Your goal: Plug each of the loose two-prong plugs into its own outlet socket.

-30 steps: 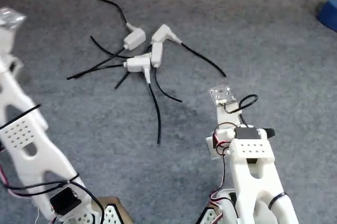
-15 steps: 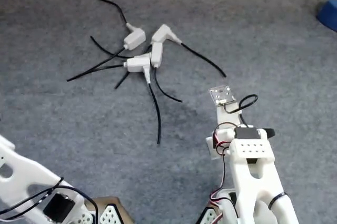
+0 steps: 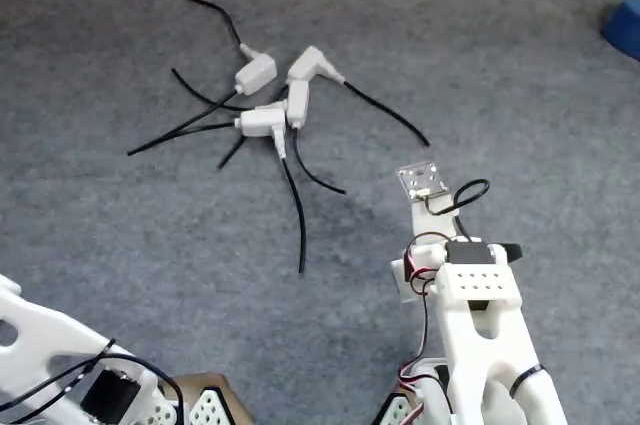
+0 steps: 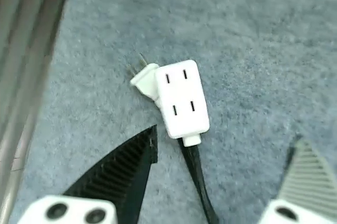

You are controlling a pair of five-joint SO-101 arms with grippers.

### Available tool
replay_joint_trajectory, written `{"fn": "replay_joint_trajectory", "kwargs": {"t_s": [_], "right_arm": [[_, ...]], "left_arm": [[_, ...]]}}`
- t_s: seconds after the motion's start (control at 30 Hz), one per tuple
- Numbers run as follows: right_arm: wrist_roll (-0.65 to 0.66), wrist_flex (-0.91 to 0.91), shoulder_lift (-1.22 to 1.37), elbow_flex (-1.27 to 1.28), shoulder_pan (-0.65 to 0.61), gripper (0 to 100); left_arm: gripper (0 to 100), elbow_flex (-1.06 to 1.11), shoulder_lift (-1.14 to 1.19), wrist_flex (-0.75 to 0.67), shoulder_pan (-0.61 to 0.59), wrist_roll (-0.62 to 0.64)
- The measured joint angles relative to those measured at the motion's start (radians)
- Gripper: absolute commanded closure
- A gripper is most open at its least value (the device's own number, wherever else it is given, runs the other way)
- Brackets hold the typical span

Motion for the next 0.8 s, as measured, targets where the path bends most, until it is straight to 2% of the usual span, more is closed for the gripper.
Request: {"fn": "replay_joint_trajectory", "kwargs": {"t_s": [0.33, 0.8], "right_arm": [[0.000, 0.000, 0.000, 0.000, 0.000, 39.3], [0.000, 0.000, 0.000, 0.000, 0.000, 39.3]], "left_arm": [[63, 0.002, 0.046, -0.144, -0.046, 0.130], [64, 0.032, 0.155, -0.284, -0.074, 0.140]]}}
